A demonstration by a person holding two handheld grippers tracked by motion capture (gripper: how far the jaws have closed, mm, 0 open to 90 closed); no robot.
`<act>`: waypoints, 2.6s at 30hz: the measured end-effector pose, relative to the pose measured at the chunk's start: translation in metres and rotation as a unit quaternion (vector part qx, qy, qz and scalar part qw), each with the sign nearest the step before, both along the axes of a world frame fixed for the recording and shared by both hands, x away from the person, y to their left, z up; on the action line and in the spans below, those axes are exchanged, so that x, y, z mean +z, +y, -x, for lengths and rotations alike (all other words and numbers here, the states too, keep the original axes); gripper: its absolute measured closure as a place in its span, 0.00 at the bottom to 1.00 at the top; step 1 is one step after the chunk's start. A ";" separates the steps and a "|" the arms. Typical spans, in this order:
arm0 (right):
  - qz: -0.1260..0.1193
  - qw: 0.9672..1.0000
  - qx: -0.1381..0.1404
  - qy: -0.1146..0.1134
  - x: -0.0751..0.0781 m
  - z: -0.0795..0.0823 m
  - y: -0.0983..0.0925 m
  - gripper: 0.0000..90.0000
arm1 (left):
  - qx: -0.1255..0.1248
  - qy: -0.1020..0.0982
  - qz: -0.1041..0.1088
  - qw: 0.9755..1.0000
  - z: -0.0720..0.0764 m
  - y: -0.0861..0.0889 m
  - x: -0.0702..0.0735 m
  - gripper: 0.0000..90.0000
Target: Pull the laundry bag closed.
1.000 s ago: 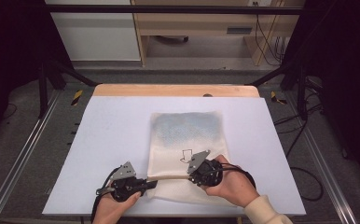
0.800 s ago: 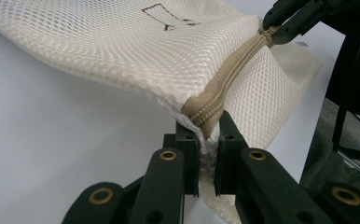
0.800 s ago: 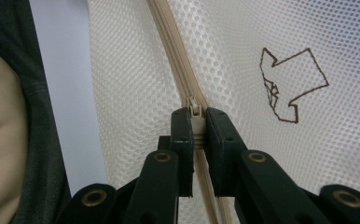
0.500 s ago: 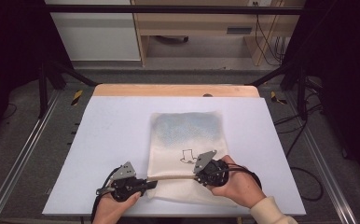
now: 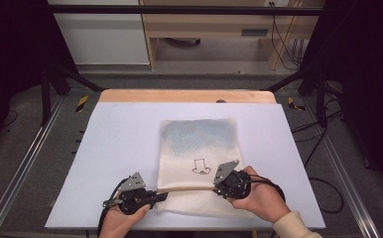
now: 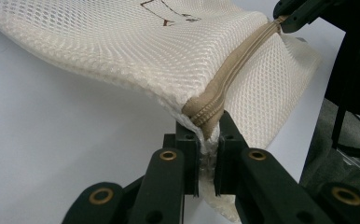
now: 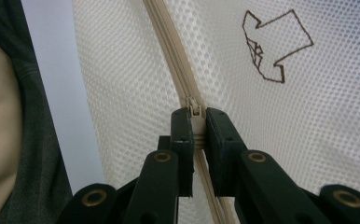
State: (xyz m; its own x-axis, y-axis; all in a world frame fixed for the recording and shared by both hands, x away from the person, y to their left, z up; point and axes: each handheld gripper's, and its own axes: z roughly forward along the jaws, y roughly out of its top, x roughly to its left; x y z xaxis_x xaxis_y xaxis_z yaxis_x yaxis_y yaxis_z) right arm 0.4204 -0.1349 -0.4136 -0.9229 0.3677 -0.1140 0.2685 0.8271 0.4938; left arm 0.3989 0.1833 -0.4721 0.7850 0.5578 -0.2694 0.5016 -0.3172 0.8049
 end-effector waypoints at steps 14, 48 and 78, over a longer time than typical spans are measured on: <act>-0.002 1.000 -0.009 0.000 -0.002 0.000 -0.006 0.91 | 0.002 -0.002 -0.003 1.000 0.001 -0.001 0.000 0.92; -0.006 1.000 -0.027 -0.003 0.000 0.000 -0.026 0.91 | 0.000 -0.004 -0.004 1.000 0.000 0.000 0.001 0.92; -0.009 0.999 -0.046 -0.002 0.001 0.003 -0.045 0.91 | 0.002 -0.005 -0.002 1.000 0.000 0.001 0.001 0.92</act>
